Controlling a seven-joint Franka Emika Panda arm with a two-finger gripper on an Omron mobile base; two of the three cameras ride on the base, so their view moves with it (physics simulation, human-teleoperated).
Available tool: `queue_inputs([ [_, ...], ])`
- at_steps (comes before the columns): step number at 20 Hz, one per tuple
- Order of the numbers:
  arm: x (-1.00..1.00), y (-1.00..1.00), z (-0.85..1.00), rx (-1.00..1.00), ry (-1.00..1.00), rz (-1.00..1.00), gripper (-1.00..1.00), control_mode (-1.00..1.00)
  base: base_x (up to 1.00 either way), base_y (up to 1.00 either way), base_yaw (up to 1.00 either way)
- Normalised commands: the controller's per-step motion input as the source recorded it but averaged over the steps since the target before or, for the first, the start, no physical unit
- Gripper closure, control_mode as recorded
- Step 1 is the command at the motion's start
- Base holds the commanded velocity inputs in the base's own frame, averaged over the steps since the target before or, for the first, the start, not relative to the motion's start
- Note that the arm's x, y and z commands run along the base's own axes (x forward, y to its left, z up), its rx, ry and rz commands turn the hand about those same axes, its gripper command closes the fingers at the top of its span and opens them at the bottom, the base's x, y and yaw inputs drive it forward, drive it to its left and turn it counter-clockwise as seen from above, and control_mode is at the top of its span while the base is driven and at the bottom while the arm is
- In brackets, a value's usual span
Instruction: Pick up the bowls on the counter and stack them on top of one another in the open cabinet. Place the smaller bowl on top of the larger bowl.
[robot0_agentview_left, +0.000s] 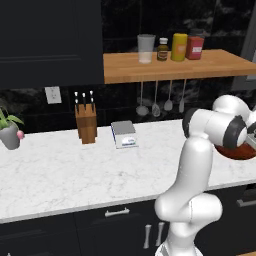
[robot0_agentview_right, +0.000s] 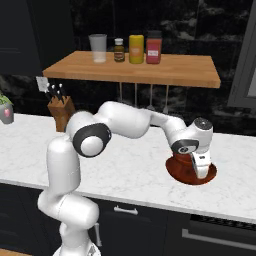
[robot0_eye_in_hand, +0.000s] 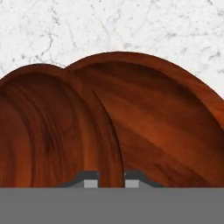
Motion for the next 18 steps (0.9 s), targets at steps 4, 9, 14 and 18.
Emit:
queue_inputs([
  [4, -0.06, -0.42, -0.33, -0.07, -0.03, -0.04, -1.0, -1.0, 0.0, 0.0, 0.0],
  [9, -0.26, -0.03, 0.45, 0.05, -0.01, 0.0, -1.0, -1.0, 0.0, 0.0, 0.0],
  [14, -0.46, 0.05, 0.96, 0.05, -0.04, 0.03, -1.0, -1.0, 0.0, 0.0, 0.0],
  [18, -0.96, 0.25, 0.05, -0.02, 0.0, 0.21, -1.0, -1.0, 0.0, 0.0, 0.0],
])
